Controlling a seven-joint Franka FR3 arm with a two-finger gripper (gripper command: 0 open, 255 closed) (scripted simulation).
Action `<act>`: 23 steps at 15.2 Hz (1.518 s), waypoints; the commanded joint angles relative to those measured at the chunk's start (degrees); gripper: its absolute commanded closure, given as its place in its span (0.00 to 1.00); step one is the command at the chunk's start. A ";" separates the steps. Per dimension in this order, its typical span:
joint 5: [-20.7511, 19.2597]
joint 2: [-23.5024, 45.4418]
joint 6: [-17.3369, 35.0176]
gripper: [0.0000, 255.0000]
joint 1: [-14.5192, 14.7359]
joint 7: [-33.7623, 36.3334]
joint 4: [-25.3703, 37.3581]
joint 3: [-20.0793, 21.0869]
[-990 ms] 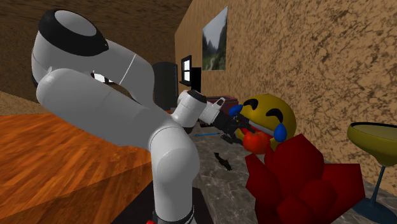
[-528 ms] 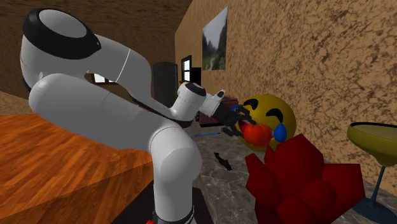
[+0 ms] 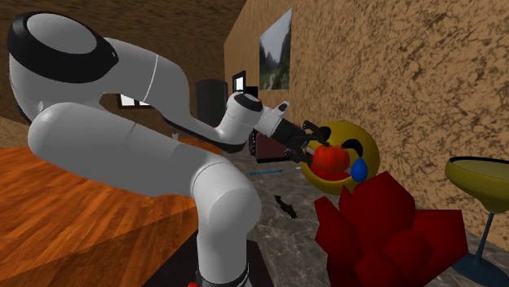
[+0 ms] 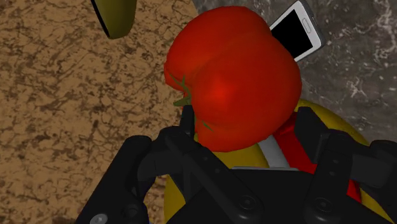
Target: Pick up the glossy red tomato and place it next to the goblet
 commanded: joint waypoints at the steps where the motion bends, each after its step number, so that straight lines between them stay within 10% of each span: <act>1: -0.06 -0.19 -0.81 1.00 -0.05 -1.23 1.01 -0.92; 23: -0.10 -2.28 -10.92 1.00 0.35 -14.30 13.03 -10.09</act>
